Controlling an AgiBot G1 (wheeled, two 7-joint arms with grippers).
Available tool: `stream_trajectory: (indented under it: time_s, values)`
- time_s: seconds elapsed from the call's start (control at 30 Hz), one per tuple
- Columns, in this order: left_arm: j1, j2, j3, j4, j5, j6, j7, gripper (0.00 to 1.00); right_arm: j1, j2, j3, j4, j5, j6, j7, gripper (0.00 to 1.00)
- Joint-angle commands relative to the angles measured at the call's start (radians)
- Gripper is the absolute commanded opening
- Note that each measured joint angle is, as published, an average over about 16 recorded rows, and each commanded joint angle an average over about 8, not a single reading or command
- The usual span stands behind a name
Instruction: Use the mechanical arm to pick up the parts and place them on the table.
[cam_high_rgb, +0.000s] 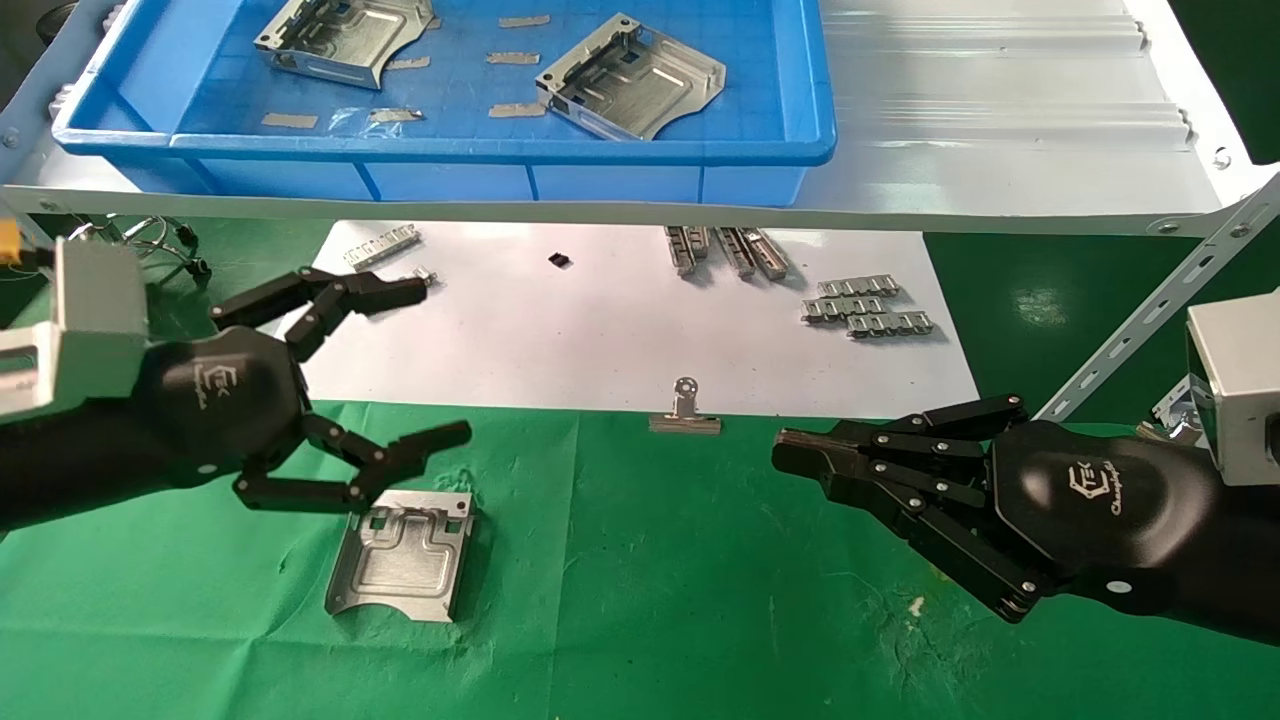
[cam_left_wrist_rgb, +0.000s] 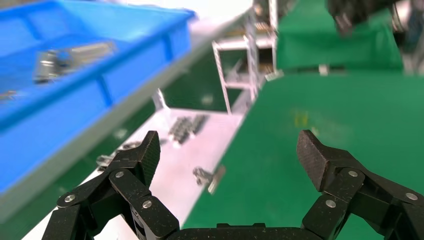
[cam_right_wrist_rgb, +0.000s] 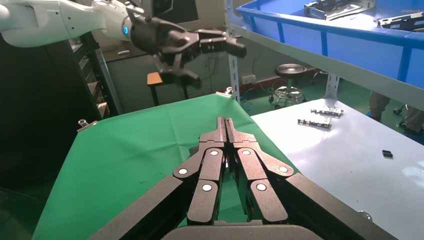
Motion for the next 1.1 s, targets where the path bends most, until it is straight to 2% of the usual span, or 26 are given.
stream_trajectory:
  time_s: [0.03,0.23,1.1]
  values:
    - [0.008,0.003,-0.014,0.015,-0.044,0.005,-0.002,1.00,0.000,0.000,0.000,0.000,0.000,0.000,0.000,1.00]
    - [0.027,0.004,-0.049,0.012,-0.074,0.027,-0.033,1.00,0.000,0.000,0.000,0.000,0.000,0.000,0.000,1.00]
    - [0.126,0.026,-0.240,-0.075,0.040,0.158,-0.201,1.00,0.000,0.000,0.000,0.000,0.000,0.000,0.000,1.00]
